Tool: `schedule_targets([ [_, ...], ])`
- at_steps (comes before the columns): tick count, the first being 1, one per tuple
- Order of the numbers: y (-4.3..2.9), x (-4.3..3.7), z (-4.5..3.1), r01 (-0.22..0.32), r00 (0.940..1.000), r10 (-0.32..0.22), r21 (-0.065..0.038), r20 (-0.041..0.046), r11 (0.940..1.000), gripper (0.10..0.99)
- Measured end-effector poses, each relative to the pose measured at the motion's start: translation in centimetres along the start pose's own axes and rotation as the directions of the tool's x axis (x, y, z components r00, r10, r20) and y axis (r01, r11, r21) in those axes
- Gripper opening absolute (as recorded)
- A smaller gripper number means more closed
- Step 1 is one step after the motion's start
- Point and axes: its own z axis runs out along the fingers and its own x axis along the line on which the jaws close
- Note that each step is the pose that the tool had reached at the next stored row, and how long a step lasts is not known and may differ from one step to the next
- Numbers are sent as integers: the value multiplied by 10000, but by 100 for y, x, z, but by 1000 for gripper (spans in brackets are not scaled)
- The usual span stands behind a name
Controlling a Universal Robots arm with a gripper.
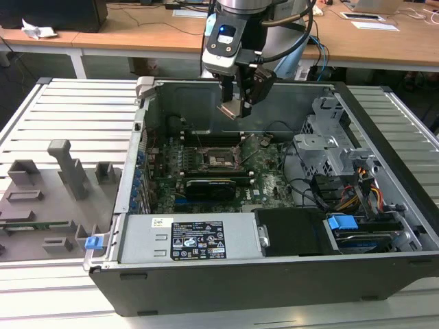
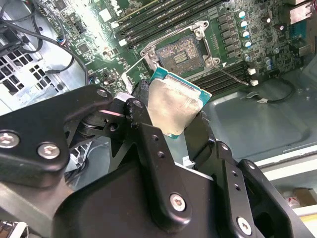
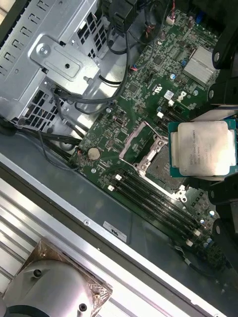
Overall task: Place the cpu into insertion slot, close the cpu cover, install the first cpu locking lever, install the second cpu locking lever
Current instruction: 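Place the cpu into insertion slot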
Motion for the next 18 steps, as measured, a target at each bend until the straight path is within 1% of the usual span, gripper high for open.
schedule_targets([
  [18,-1,0,14,-526,9986,526,-11,47,9986,533],
])
